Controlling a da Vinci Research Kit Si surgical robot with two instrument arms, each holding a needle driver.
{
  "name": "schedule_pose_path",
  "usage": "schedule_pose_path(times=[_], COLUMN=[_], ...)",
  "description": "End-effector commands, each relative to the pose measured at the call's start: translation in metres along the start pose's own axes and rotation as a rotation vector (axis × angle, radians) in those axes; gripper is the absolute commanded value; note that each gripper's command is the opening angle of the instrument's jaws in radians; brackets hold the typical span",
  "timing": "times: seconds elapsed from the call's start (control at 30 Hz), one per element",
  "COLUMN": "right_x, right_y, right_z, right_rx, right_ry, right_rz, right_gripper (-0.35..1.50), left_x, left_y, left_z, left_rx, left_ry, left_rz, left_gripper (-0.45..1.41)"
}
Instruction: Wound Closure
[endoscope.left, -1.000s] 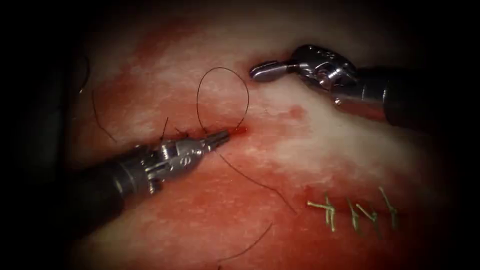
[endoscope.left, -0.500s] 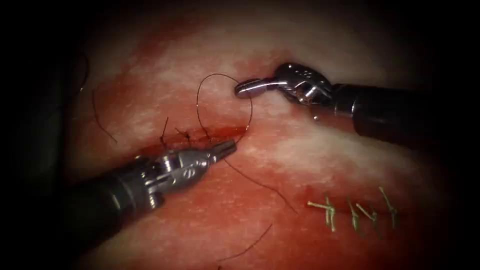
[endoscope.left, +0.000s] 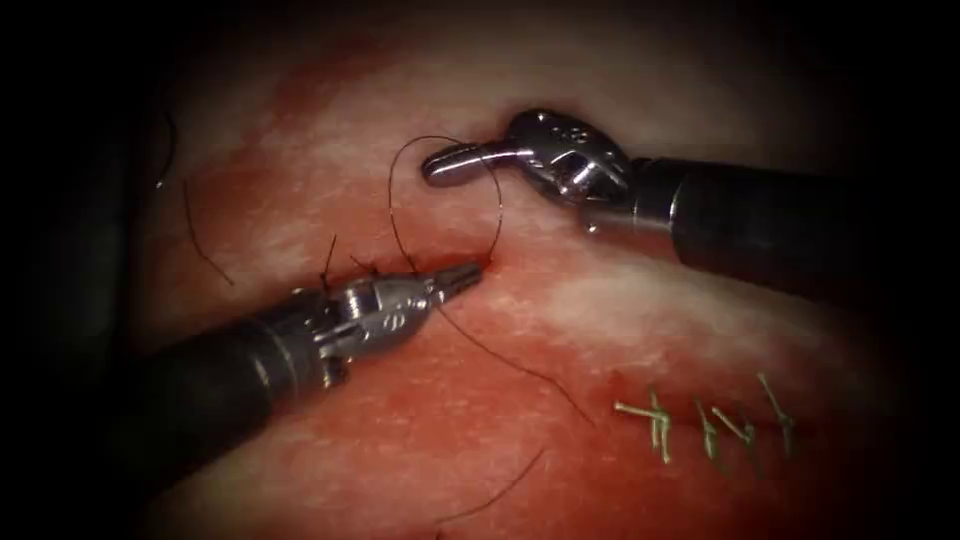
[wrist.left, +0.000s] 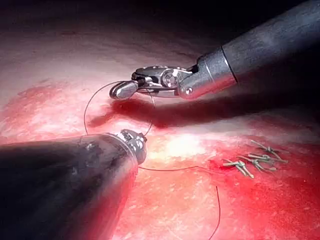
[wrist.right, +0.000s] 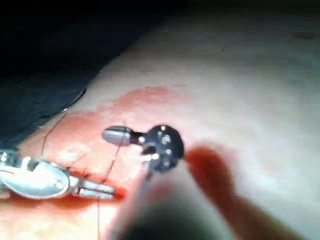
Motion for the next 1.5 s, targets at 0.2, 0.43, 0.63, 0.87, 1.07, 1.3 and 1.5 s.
schedule_pose_path(times=[0.2, 0.43, 0.63, 0.87, 1.07, 1.3, 1.5], right_x=[0.0002, -0.0002, -0.0010, -0.0012, -0.0010, -0.0012, -0.0020], right_y=[-0.0007, -0.0019, -0.0029, -0.0040, -0.0040, -0.0042, -0.0049], right_z=[0.0023, 0.0027, 0.0031, 0.0033, 0.0032, 0.0033, 0.0035], right_rx=[0.071, 0.131, 0.181, 0.244, 0.271, 0.208, 0.227], right_ry=[-0.003, -0.040, -0.082, -0.183, -0.304, -0.508, -0.655], right_rz=[0.026, 0.028, 0.037, 0.041, 0.101, 0.246, 0.299], right_gripper=[-0.35, -0.35, -0.32, -0.20, 0.07, 0.64, 0.62], left_x=[-0.0007, -0.0013, -0.0015, -0.0019, -0.0020, -0.0019, -0.0019], left_y=[-0.0010, -0.0020, -0.0025, -0.0035, -0.0035, -0.0033, -0.0032], left_z=[0.0016, 0.0027, 0.0029, 0.0024, 0.0020, 0.0018, 0.0018], left_rx=[-0.005, -0.009, -0.012, -0.016, -0.019, -0.020, -0.019], left_ry=[0.007, 0.012, 0.013, 0.009, 0.002, -0.010, -0.023], left_rz=[0.004, 0.005, 0.005, 0.004, 0.011, 0.024, 0.025], left_gripper=[-0.45, -0.45, -0.45, -0.45, -0.45, -0.45, -0.45])
